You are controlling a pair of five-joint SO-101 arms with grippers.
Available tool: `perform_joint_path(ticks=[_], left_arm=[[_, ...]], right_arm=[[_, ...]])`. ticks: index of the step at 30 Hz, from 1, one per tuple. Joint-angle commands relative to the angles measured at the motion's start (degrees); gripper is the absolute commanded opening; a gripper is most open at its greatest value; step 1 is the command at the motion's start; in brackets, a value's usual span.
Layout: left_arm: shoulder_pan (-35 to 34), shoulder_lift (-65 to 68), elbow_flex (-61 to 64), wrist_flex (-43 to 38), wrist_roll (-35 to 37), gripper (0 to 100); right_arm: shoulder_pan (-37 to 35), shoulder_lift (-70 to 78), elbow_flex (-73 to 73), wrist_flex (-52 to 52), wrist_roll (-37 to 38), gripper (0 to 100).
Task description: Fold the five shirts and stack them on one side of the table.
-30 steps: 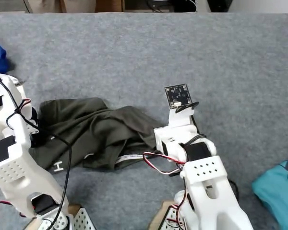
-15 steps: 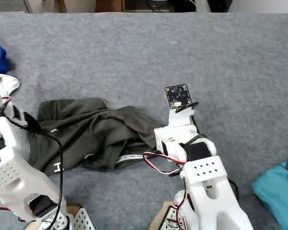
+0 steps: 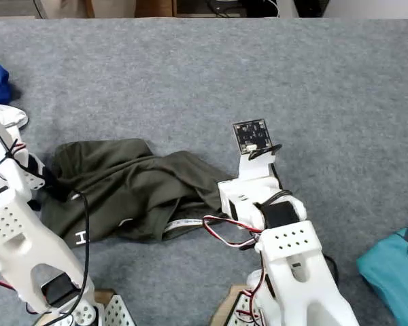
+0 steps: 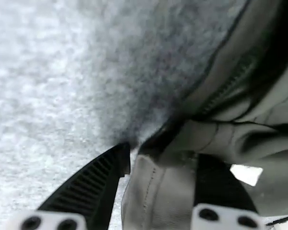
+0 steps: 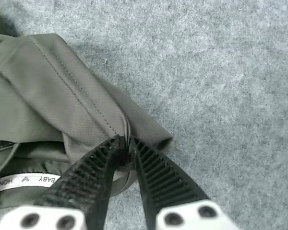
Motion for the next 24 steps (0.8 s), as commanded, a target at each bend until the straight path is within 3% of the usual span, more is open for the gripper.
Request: perform_joint_path(ticks=[1,13,20,24], left_arm=[[1.0,0.3,-4.0,0.8,-0.1,16],[2.6,0.3,-4.0,0.6,0.0,2],[2.5,-0.3,-4.7,1.1,0.7,2],[2.0,-0.2,-12.0,6.3,3.0,2]], right_arm=[[0.8,-1.0,-2.5,-0.2,0.2,0.5],[0.8,-1.0,-2.5,-0.3,-1.1,0.5],[0.8,-1.1,-3.3,-0.1,-1.8,0.5],[0.8,-1.0,-7.8,0.0,-1.8,0.5]])
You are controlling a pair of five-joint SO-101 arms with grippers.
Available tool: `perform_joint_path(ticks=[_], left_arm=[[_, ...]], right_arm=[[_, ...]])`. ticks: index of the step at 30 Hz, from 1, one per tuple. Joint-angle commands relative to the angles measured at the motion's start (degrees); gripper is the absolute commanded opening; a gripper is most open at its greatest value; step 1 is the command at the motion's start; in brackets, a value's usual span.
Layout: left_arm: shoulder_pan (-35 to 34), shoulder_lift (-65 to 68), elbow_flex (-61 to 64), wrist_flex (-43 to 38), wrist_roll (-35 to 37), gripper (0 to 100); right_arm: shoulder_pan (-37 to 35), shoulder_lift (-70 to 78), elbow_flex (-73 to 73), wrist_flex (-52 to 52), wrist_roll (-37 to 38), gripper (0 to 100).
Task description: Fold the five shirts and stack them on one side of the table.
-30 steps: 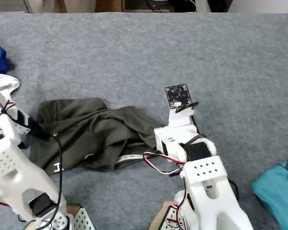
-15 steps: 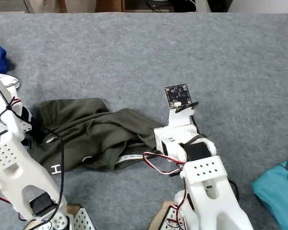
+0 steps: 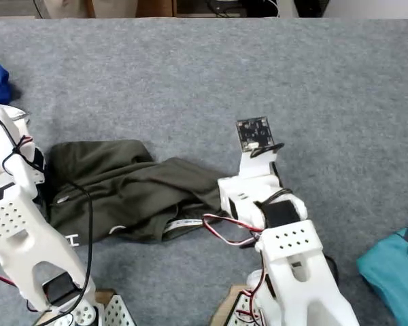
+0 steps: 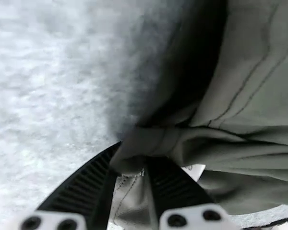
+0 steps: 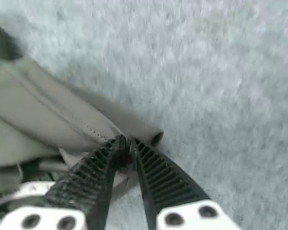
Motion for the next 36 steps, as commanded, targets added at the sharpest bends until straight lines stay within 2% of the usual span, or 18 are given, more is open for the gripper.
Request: perform_joint_path(ticks=[1,7,16,25,32,36], left_arm=[[-0.5,-1.0,-8.3,3.7,1.4,2],[0.5,-5.8,-18.0,3.7,6.4,2],[7.6,-24.5,-24.3,3.6,11.3,2],[7.7,-41.5,-31.3,3.6,15.0,2],[7.7,-53.8,-30.5,3.6,15.0,2],[8.0,-59.7,-23.3,3.6,15.0,2]], right_arm=[[0.8,-1.0,-7.0,0.0,-0.7,0.5],[0.8,-0.7,-20.1,-0.1,-0.6,0.5],[1.0,8.7,-43.4,-0.4,-2.9,0.5],[5.1,15.9,-71.0,0.2,-5.4,0.5],[5.3,15.9,-89.5,11.4,-5.5,0.5],[6.2,16.1,-95.9,19.4,-5.5,0.5]])
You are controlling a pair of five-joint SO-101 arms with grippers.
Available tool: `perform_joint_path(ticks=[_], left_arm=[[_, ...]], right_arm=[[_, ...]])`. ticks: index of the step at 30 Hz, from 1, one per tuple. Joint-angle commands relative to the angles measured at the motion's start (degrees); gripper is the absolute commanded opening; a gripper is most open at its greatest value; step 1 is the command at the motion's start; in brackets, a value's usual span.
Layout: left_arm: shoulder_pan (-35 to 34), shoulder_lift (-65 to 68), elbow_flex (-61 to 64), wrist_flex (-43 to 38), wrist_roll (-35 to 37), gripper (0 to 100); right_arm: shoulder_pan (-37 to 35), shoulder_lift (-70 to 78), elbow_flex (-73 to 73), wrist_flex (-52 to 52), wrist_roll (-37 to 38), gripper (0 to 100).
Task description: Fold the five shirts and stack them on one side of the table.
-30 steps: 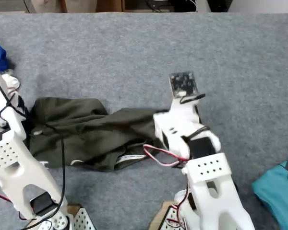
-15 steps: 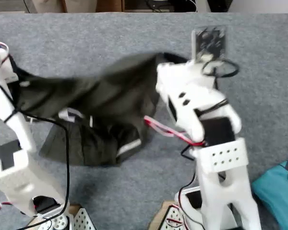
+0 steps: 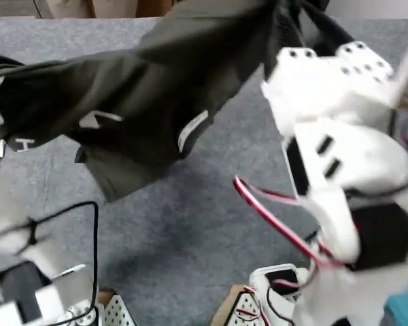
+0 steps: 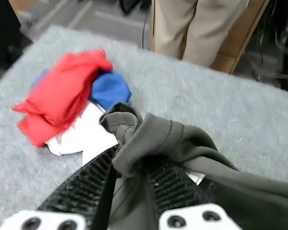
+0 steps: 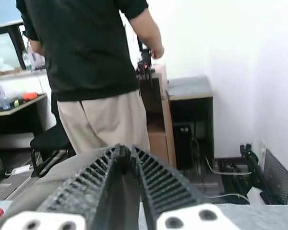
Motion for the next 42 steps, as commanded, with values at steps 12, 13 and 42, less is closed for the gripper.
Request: perform_joint_path(ticks=[12,13,42], left_arm=[[-0.9,-8.6,59.1,-7.0,-1.8,2],[-1.8,-8.7,62.3,-9.0,-1.8,2],[-5.6,-8.5,78.4,-10.8,-5.5,14]], right_arm=[[0.9,-0.1,2.9,14.3,-1.8,0.5],[0.8,-0.1,5.1,15.1,-1.8,0.5],[-11.7,-0.2,50.3,17.4,4.9,0.6]])
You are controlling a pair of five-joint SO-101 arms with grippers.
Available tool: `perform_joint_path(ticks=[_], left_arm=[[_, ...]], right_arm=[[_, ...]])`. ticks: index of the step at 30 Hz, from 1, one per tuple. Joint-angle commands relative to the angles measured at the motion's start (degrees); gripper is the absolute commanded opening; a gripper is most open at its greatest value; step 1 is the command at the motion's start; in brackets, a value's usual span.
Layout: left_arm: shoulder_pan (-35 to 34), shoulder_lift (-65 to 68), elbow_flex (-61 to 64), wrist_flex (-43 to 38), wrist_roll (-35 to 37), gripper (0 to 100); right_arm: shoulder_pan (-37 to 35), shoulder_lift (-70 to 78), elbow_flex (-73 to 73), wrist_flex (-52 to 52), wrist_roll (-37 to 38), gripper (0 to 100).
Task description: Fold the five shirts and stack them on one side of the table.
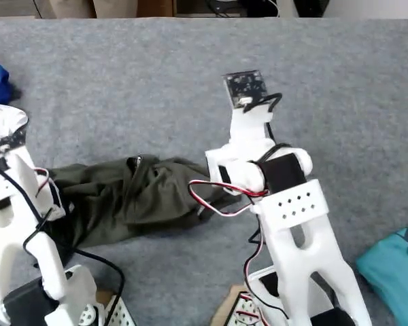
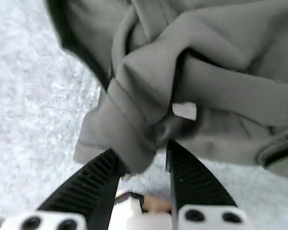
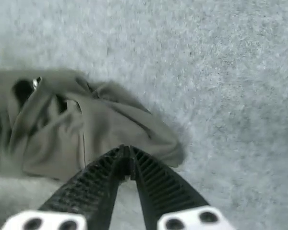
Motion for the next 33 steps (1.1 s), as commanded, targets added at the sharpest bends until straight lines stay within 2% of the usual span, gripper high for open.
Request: perform_joint_path(ticks=[1,7,13,15,17,24,33], left_arm=[[-0.4,-1.1,-9.2,6.7,-0.4,14],[-0.4,-1.0,-14.9,12.7,-6.2,14],[-4.8,-1.0,-14.2,12.7,-11.2,27],[-6.9,-1.0,-14.2,12.7,-13.7,28],[-8.7,-1.0,-14.1,11.7,-15.4,27],[-14.3,2.9,-9.3,-1.8,-16.1,17],[-14.2,22.3,-11.8,-3.1,-15.6,14]], right_arm=[[-0.8,-0.2,0.3,1.8,2.6,0.6],[-0.7,0.0,0.4,2.5,3.3,0.6],[-0.8,0.1,0.4,1.7,3.4,0.6],[-0.8,0.1,0.4,1.7,4.5,0.6],[-0.8,0.1,0.4,1.7,4.8,0.6],[-0.8,5.2,0.2,0.8,4.4,0.5],[-3.5,9.6,0.0,-0.4,4.4,0.5]])
